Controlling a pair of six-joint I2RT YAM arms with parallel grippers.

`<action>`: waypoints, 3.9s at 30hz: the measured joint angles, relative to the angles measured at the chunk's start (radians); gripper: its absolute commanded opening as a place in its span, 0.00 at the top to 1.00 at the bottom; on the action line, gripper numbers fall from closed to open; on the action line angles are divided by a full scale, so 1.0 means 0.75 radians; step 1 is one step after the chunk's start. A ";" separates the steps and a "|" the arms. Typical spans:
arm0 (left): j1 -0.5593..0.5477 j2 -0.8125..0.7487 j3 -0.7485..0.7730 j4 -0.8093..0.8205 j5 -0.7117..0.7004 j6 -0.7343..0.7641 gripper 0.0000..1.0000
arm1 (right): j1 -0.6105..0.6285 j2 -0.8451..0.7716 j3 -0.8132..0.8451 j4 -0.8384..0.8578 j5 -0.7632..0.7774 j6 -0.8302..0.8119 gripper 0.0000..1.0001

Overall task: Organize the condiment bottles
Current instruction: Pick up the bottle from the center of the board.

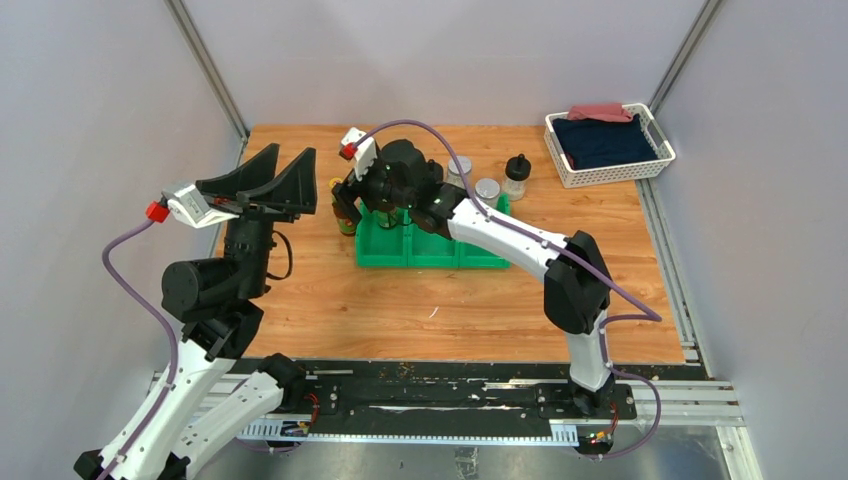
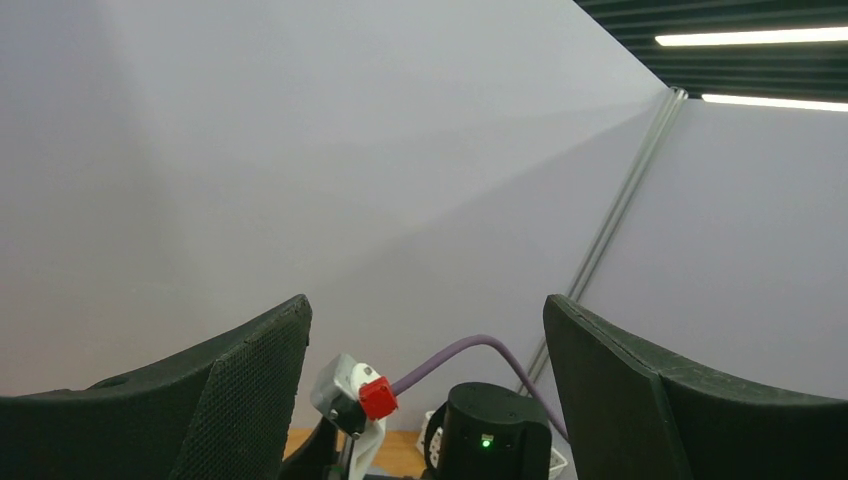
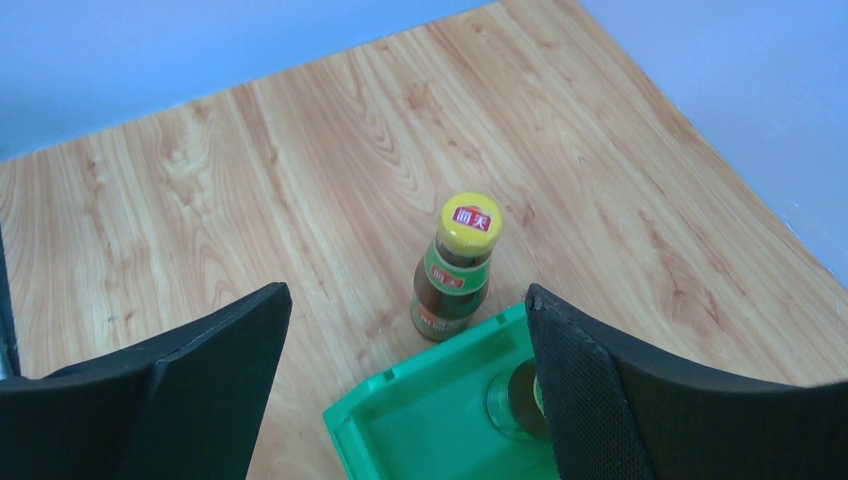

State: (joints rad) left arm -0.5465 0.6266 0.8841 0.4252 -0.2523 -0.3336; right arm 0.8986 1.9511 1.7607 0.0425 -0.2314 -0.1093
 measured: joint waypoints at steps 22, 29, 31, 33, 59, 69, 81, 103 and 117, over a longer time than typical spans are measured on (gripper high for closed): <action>0.000 0.085 0.000 -0.001 0.001 -0.142 0.11 | 0.015 0.176 -0.001 0.315 0.202 0.100 0.10; 0.000 0.084 0.000 0.003 0.000 -0.144 0.11 | 0.020 0.205 -0.001 0.364 0.208 0.120 0.11; 0.000 0.084 0.000 0.002 0.000 -0.145 0.11 | 0.027 0.215 -0.001 0.384 0.209 0.121 0.11; 0.000 0.084 0.000 0.003 0.001 -0.144 0.11 | 0.034 0.227 -0.001 0.401 0.210 0.122 0.11; 0.000 0.076 -0.008 0.009 0.016 -0.143 0.11 | 0.059 0.309 -0.038 0.572 0.273 0.116 0.14; 0.000 0.074 -0.008 0.009 0.033 -0.132 0.11 | 0.059 0.367 -0.047 0.644 0.286 0.110 0.14; 0.000 0.072 -0.027 0.029 0.054 -0.116 0.11 | 0.059 0.390 -0.050 0.699 0.322 0.093 0.15; 0.000 0.068 -0.071 0.062 0.087 -0.112 0.11 | 0.059 0.459 -0.047 0.753 0.360 0.083 0.20; 0.000 0.072 -0.082 0.069 0.093 -0.113 0.11 | 0.059 0.470 0.006 0.778 0.380 0.078 0.22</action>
State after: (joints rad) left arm -0.5465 0.6807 0.8223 0.4770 -0.1825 -0.4187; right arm 0.9428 2.3035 1.7653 0.6262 0.0536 -0.0505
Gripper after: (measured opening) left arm 0.891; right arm 0.786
